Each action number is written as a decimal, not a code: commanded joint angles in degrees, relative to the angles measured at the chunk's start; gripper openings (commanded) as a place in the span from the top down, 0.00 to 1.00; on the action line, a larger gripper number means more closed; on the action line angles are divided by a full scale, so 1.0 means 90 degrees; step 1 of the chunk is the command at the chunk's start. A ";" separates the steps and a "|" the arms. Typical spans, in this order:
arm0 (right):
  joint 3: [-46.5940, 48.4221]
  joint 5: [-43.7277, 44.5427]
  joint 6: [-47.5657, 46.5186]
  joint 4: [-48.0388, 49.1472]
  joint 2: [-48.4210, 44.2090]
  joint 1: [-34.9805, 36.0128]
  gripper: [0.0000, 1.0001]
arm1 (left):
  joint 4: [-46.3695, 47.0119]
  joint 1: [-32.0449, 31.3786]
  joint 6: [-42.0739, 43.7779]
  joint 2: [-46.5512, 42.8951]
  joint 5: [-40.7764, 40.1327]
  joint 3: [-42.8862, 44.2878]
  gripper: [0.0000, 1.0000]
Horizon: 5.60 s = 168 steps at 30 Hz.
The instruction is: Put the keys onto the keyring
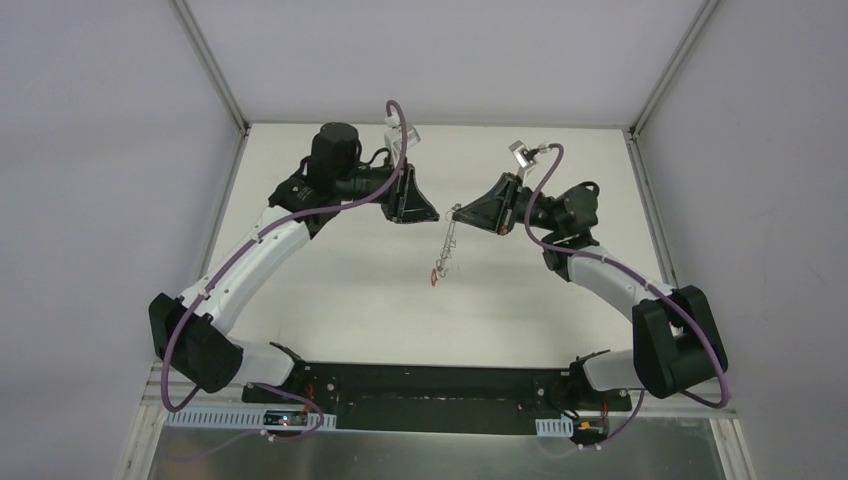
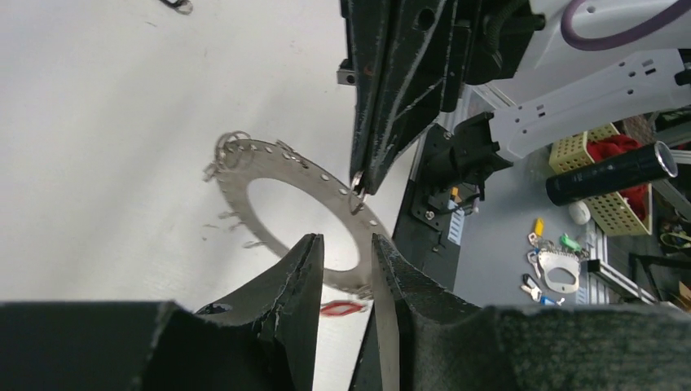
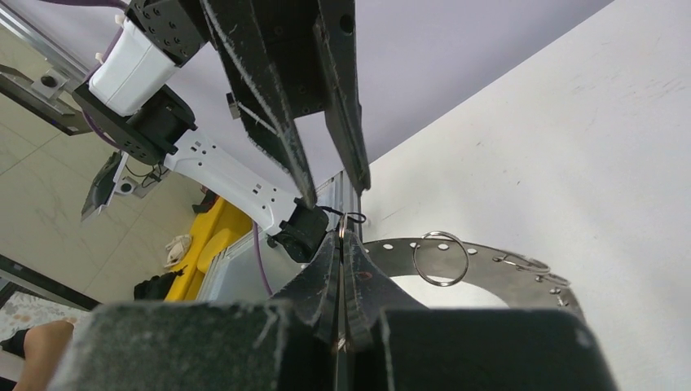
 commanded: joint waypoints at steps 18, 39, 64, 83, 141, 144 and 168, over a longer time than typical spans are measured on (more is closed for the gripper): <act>-0.0070 0.0165 0.0094 0.0641 -0.0087 -0.0176 1.00 | 0.1845 -0.0281 -0.1405 0.0516 0.0639 -0.0250 0.74; -0.0144 0.0284 0.0123 0.0657 -0.0058 -0.0278 1.00 | 0.2274 -0.0297 -0.1737 0.0527 0.0760 -0.0375 0.81; -0.0160 0.0294 0.0074 0.0647 -0.0009 -0.0281 1.00 | 0.2194 -0.0346 -0.1720 0.0669 0.0848 -0.0169 1.00; 0.0107 -0.0906 -0.1358 -0.0120 -0.0331 -0.0269 0.65 | -0.4771 -0.1030 0.3717 0.0909 -0.0805 0.2448 1.00; 0.0294 -0.1186 -0.2051 -0.1023 -0.0335 0.0594 1.00 | -0.3933 -0.1293 0.2670 0.1482 -0.0347 0.2548 1.00; 0.0246 -0.1073 -0.1865 -0.0839 -0.0344 0.0540 1.00 | -0.3875 -0.1267 0.2798 0.1424 -0.0224 0.2478 1.00; 0.0032 -0.0690 -0.0936 0.0061 -0.0165 0.0248 1.00 | -0.1479 -0.0718 0.2231 0.0444 0.0480 0.0888 0.77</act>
